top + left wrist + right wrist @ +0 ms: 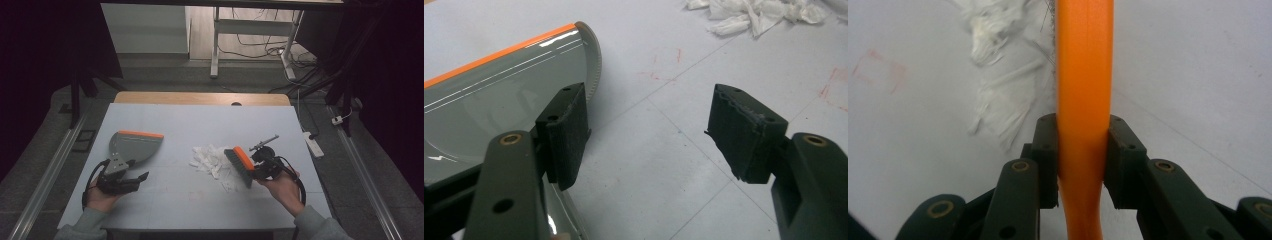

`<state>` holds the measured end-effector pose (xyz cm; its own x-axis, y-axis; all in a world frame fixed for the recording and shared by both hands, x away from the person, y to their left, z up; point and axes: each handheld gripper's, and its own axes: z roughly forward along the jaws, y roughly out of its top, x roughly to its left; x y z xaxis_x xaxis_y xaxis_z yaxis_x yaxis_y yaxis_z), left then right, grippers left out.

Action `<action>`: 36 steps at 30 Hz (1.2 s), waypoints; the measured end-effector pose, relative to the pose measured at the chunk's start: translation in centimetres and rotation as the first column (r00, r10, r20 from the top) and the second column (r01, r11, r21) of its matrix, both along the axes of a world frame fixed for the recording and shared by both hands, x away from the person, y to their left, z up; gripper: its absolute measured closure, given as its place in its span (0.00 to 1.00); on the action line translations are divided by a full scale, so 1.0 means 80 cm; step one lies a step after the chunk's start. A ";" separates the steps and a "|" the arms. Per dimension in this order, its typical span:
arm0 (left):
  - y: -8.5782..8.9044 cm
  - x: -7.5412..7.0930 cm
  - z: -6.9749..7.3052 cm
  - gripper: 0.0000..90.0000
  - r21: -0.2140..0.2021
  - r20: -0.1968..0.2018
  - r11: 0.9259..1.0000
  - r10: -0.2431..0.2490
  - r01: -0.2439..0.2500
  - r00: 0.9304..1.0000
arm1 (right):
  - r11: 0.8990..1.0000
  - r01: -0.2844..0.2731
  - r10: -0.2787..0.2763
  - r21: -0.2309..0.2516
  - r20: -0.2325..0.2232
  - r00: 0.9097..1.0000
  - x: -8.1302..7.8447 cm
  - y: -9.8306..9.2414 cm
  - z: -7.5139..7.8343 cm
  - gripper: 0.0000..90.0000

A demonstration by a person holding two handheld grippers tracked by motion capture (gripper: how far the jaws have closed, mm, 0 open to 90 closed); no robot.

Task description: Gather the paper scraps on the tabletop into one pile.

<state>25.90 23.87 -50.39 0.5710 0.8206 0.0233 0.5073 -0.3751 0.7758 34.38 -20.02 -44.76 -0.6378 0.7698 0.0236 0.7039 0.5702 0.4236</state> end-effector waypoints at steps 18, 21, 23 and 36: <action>0.000 0.000 0.000 0.37 0.006 -0.003 1.000 0.000 0.000 1.000 | 0.981 -0.120 0.100 0.150 0.136 0.986 -0.002 -0.008 0.056 0.78; 0.000 0.000 0.000 0.37 0.006 -0.001 1.000 0.004 -0.004 1.000 | 0.969 -0.213 0.198 0.124 0.122 0.973 -0.009 -0.011 0.059 0.78; 0.000 0.000 -0.001 0.37 0.006 -0.002 1.000 0.004 -0.004 1.000 | 0.950 -0.302 0.294 0.077 0.096 0.951 -0.017 -0.004 0.053 0.78; 0.000 -0.001 0.000 0.37 0.011 0.000 1.000 0.010 -0.010 1.000 | 0.866 -0.499 0.500 -0.033 0.073 0.863 0.007 0.051 -0.007 0.78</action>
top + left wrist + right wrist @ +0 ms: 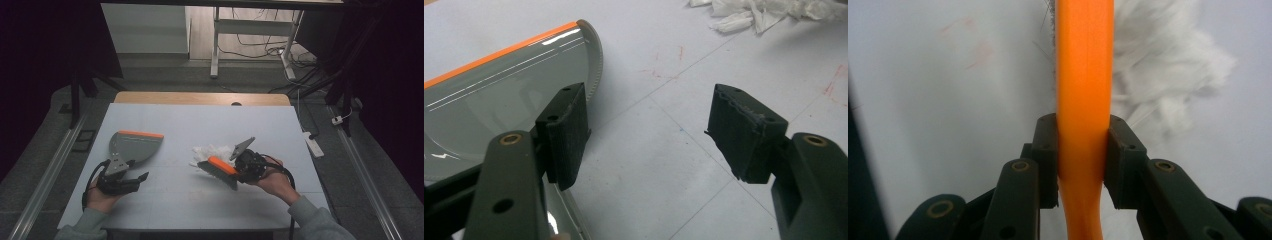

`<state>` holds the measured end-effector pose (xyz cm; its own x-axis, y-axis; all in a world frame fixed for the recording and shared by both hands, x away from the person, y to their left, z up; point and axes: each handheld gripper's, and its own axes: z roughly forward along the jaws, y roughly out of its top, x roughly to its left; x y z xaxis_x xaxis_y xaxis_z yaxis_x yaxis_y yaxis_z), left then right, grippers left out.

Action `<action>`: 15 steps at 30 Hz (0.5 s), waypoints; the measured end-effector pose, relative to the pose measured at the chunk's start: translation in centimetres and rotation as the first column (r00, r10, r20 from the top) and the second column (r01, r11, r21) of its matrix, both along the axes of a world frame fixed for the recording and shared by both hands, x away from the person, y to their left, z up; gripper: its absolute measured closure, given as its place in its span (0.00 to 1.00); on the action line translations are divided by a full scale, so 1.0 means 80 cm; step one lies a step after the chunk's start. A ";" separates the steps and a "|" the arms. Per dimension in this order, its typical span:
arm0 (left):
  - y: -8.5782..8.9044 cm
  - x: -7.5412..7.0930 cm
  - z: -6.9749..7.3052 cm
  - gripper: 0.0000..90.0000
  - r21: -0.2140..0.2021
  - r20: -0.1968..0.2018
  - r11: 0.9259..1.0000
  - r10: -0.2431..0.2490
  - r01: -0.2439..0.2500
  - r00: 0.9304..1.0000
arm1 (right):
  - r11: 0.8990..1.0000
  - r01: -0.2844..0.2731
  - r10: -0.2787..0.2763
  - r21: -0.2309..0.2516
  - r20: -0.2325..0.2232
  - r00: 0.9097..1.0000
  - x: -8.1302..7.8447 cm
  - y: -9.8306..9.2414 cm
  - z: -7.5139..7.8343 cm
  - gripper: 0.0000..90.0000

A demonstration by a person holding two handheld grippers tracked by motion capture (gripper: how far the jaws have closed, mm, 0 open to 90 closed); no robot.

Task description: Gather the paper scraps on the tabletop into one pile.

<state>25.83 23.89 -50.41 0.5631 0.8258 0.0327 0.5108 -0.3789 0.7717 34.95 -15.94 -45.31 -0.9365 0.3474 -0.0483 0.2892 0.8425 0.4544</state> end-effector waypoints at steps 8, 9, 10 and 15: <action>0.000 0.000 -0.001 0.37 -0.001 -0.002 1.000 0.002 -0.002 1.000 | 0.990 0.046 -0.055 0.134 0.064 0.996 0.016 -0.007 0.018 0.78; 0.000 0.000 -0.001 0.37 0.000 -0.002 1.000 0.002 -0.002 1.000 | 0.988 0.054 -0.065 0.144 0.072 0.995 0.014 -0.010 0.023 0.78; 0.000 0.000 -0.001 0.37 0.001 -0.001 1.000 0.001 -0.001 1.000 | 0.986 0.063 -0.076 0.157 0.079 0.994 0.012 -0.015 0.028 0.78; -0.001 0.000 -0.001 0.37 0.004 -0.001 1.000 0.001 -0.001 1.000 | 0.971 0.114 -0.138 0.210 0.103 0.985 0.006 -0.037 0.042 0.78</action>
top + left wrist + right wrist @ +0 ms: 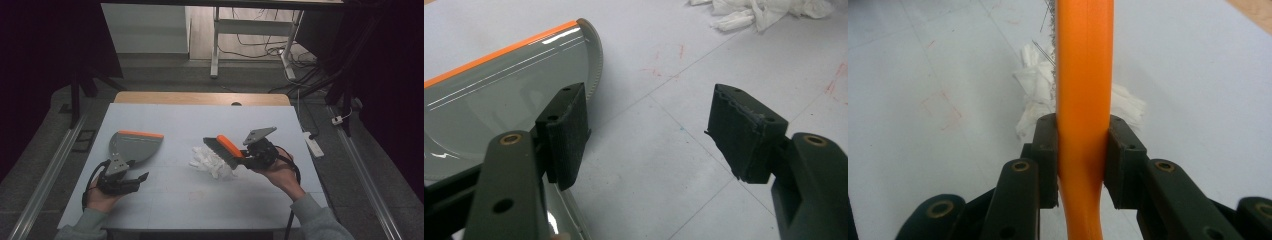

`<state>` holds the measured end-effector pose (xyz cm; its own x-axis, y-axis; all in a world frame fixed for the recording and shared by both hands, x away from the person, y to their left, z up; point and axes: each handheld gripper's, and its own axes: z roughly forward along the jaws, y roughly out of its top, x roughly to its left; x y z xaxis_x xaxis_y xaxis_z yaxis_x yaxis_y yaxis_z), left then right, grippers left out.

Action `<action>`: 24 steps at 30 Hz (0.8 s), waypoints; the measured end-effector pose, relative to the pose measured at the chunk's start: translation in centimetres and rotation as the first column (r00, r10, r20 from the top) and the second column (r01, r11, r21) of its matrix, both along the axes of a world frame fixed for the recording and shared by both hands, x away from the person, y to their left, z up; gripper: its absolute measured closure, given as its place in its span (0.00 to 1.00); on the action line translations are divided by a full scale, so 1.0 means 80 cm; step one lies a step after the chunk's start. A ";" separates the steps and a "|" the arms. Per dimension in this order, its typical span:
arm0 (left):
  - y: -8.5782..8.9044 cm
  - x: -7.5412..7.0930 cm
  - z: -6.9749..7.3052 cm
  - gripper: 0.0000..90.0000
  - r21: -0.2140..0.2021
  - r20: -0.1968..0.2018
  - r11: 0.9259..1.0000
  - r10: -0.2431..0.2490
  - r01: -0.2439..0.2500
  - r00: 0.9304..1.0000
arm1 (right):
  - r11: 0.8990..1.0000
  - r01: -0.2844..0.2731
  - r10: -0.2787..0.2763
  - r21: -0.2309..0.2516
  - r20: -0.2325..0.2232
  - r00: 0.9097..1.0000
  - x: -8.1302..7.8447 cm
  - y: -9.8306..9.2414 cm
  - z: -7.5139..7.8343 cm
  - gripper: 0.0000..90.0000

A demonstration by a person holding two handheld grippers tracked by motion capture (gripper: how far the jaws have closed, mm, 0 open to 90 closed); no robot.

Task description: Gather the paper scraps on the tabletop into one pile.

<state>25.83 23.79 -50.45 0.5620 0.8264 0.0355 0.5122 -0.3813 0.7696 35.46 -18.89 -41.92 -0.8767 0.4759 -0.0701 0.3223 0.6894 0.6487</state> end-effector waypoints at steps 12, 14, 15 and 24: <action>0.000 0.000 -0.001 0.37 0.003 -0.003 1.000 0.001 -0.001 1.000 | 0.997 0.050 -0.053 0.058 0.046 0.998 0.012 0.005 0.014 0.78; 0.000 0.000 0.000 0.37 0.003 0.000 1.000 0.002 -0.002 1.000 | 0.998 0.060 -0.061 0.020 0.024 0.998 0.017 0.016 0.010 0.78; 0.000 0.000 0.000 0.37 0.003 -0.001 1.000 0.002 -0.002 1.000 | 0.998 0.064 -0.064 -0.011 0.013 0.998 0.019 0.023 0.004 0.78; 0.001 0.000 0.000 0.37 -0.003 0.000 1.000 0.002 -0.002 1.000 | 0.978 0.146 -0.133 -0.146 0.100 0.986 0.038 0.045 -0.031 0.78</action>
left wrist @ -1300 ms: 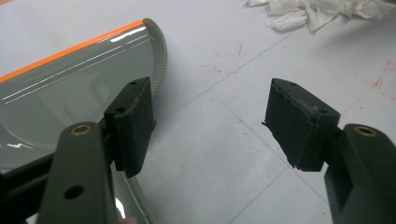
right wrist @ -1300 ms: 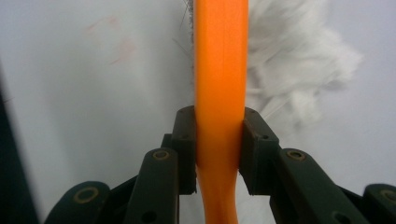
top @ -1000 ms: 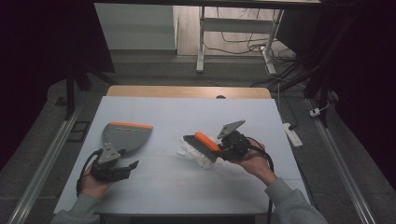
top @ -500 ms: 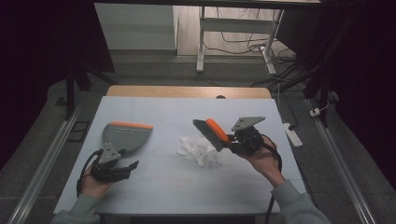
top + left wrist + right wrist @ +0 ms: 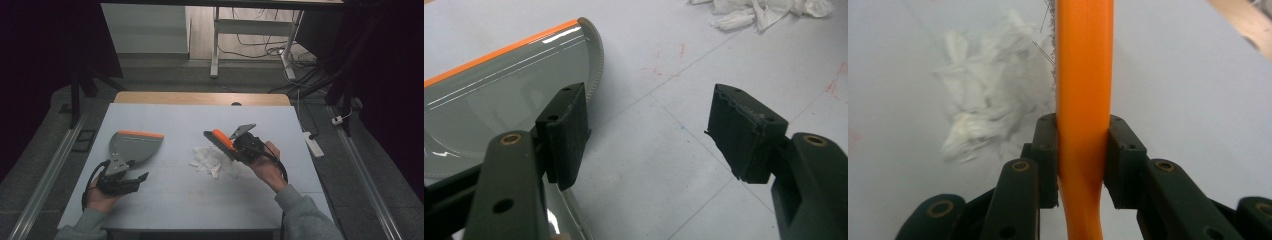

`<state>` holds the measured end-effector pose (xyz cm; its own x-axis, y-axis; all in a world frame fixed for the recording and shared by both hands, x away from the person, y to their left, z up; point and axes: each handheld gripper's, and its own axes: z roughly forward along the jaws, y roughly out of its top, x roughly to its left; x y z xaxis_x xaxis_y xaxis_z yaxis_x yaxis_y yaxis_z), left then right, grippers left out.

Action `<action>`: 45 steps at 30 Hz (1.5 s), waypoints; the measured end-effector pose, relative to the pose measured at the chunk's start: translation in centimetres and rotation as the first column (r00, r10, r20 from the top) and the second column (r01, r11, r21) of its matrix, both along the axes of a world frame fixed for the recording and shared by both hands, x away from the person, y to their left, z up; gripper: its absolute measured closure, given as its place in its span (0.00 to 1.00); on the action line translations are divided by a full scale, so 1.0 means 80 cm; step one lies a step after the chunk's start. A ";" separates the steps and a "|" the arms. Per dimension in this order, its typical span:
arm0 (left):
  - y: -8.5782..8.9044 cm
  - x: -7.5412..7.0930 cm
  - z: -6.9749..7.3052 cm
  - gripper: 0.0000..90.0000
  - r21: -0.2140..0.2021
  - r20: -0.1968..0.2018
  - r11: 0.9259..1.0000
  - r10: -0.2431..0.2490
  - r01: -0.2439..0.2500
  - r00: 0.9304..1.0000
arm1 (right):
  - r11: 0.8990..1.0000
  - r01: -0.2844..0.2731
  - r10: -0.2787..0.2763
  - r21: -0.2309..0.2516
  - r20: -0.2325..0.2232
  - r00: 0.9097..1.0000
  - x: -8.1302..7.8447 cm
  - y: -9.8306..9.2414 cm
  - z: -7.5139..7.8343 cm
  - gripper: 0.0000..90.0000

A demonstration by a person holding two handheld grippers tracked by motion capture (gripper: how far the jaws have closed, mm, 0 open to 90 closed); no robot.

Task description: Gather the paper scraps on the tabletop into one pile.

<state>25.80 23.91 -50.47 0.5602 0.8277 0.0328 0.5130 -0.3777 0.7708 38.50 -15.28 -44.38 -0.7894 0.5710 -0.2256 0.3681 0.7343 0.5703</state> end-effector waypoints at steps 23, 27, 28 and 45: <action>-0.001 -0.001 0.001 0.37 0.003 0.003 1.000 0.000 0.000 1.000 | 0.963 0.065 -0.060 0.260 -0.030 0.998 -0.016 -0.072 0.037 0.78; -0.001 0.000 0.000 0.37 0.002 0.000 1.000 0.003 -0.003 1.000 | 0.952 0.095 -0.088 0.290 -0.040 0.995 -0.026 -0.096 0.028 0.78; -0.001 0.000 0.001 0.37 0.004 0.000 1.000 0.003 -0.003 1.000 | 0.949 0.104 -0.096 0.296 -0.041 0.995 -0.029 -0.103 0.026 0.78; -0.003 0.001 0.002 0.37 0.001 0.005 1.000 0.006 -0.006 1.000 | 0.929 0.176 -0.175 0.326 -0.030 0.984 -0.075 -0.174 -0.010 0.78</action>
